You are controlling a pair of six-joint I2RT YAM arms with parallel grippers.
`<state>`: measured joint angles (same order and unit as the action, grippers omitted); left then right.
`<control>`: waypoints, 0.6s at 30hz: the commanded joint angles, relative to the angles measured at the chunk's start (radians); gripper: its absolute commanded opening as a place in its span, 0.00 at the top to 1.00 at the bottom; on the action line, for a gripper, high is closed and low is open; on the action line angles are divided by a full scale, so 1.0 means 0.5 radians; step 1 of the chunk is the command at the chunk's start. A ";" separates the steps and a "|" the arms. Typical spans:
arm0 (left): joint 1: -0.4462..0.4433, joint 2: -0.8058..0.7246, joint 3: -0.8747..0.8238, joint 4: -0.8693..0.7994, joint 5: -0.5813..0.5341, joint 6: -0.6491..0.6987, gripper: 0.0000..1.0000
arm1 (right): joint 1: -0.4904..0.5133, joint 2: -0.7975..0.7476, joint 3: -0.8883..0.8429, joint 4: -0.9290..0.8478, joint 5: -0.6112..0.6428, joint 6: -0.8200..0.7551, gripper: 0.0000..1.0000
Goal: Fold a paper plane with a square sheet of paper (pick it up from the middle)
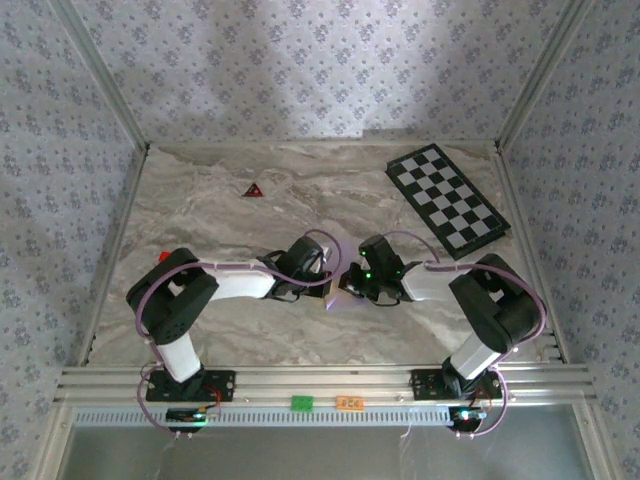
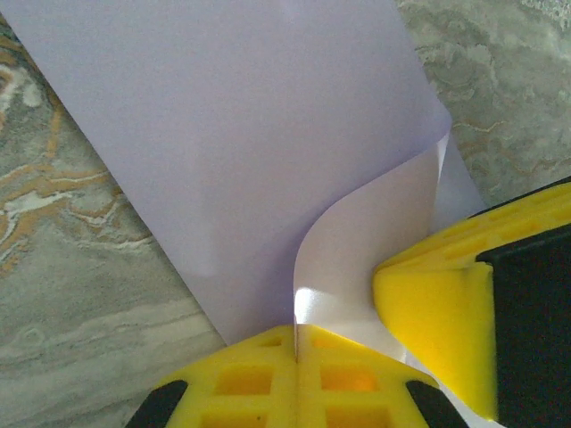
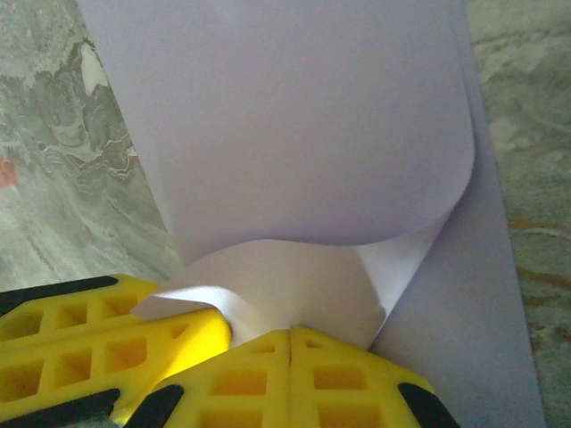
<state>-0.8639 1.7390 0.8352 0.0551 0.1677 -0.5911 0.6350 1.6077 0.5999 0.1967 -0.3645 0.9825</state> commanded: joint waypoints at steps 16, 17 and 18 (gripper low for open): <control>0.000 0.078 0.039 -0.145 0.015 0.028 1.00 | -0.165 -0.012 0.042 -0.098 -0.066 -0.044 1.00; -0.001 0.078 0.045 -0.155 0.012 0.032 1.00 | -0.165 0.005 0.026 -0.115 -0.034 -0.041 1.00; 0.000 0.076 0.050 -0.159 0.011 0.035 1.00 | -0.166 0.017 0.007 -0.139 -0.003 -0.025 1.00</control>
<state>-0.8639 1.7443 0.8444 0.0486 0.1707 -0.5907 0.5522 1.5864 0.6075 0.1944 -0.3893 0.9798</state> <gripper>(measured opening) 0.062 0.066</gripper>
